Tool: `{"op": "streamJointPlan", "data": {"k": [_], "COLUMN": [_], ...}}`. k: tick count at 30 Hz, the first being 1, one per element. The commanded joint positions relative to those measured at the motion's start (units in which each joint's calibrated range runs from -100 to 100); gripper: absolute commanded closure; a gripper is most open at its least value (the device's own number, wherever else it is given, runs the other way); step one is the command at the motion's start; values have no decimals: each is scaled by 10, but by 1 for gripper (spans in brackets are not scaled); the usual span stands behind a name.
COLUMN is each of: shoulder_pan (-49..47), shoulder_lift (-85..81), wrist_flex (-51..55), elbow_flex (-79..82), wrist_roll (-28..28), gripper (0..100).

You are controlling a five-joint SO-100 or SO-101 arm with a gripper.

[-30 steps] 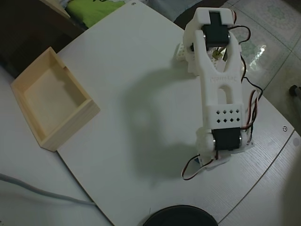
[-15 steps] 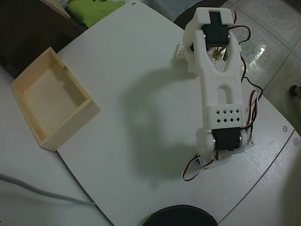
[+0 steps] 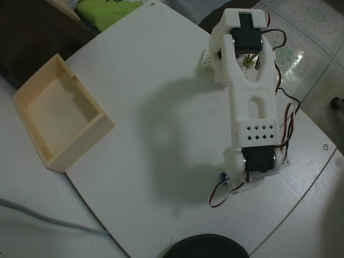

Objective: Pick up the small blue cube and put it into the box

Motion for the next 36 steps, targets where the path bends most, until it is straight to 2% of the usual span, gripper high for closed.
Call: {"op": "streamJointPlan", "data": {"k": [1,8,21,27,36], "shoulder_pan": [4,2,26,65,164], "shoulder_lift": [-2,-16,-13,-13,-13], "wrist_flex": [-1,10,150,224,228], "elbow_flex": [-2,-21,-232,-338,-440], "wrist_roll": [3,2,13,27,71], "gripper": [92,91,91,91,91]}}
